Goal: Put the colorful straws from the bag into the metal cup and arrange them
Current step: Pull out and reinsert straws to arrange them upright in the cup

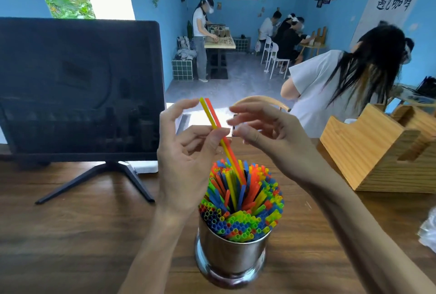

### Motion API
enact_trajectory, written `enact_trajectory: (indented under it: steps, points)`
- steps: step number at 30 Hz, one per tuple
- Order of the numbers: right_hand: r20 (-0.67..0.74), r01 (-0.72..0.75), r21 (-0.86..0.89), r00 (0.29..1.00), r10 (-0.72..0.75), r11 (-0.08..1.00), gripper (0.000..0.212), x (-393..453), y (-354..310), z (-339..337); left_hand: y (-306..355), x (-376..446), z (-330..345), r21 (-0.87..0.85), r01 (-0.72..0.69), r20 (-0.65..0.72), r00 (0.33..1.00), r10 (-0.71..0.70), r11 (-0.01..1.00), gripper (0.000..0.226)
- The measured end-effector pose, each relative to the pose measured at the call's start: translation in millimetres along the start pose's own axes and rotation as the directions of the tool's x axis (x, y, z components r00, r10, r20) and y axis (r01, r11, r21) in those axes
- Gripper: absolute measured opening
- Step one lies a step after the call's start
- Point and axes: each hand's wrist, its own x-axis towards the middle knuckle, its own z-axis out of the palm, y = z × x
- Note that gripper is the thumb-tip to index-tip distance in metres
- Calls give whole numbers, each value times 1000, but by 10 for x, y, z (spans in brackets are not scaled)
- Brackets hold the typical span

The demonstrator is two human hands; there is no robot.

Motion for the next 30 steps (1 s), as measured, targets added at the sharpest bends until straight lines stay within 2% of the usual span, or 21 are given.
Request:
enact_trajectory:
  steps: [4, 7, 10, 13, 16, 19, 21, 22, 24, 25, 27, 28, 30]
  points:
    - [145, -99, -48, 984, 105, 994, 25, -153, 85, 34, 88, 4, -20, 9, -49, -46, 998, 49, 999, 53]
    - [161, -83, -134, 981, 104, 987, 24, -205, 110, 47, 167, 7, -27, -34, -105, -93, 991, 101, 994, 49]
    - [113, -83, -53, 990, 89, 995, 24, -227, 100, 4, 214, 20, -79, -80, -147, -219, 967, 126, 986, 48]
    - [46, -42, 53, 998, 39, 998, 19, -236, 108, -85, 233, 50, -161, -118, -100, -320, 946, 57, 988, 44]
    - [-132, -29, 257, 989, 65, 966, 16, -218, 99, -144, 225, 90, -229, -192, -17, -342, 938, -50, 981, 32]
    - [-314, 14, 506, 934, 169, 863, 18, -145, 56, -248, 211, 107, -316, -203, 90, -213, 968, -134, 975, 29]
    - [-408, 98, 594, 892, 194, 799, 20, -75, 1, -344, 207, 103, -346, -93, 192, 11, 981, -192, 977, 26]
    - [-440, 144, 605, 880, 178, 783, 25, -45, -35, -377, 207, 89, -340, -9, 222, 141, 966, -219, 975, 25]
    - [-481, 228, 540, 874, 74, 810, 34, 11, -89, -395, 200, 46, -288, 178, 219, 358, 894, -270, 959, 27]
    - [-500, 270, 454, 866, -8, 849, 35, 29, -115, -385, 191, 20, -256, 274, 190, 434, 851, -297, 943, 29]
    - [-511, 327, 249, 844, -163, 912, 29, 45, -150, -329, 170, -20, -208, 395, 120, 514, 793, -327, 911, 25]
    - [-500, 333, 180, 842, -205, 926, 26, 45, -150, -305, 161, -18, -207, 419, 88, 519, 793, -318, 903, 21]
    - [-424, 303, 110, 876, -230, 947, 26, 1, -115, -261, 118, 16, -234, 429, 72, 460, 840, -287, 900, 9]
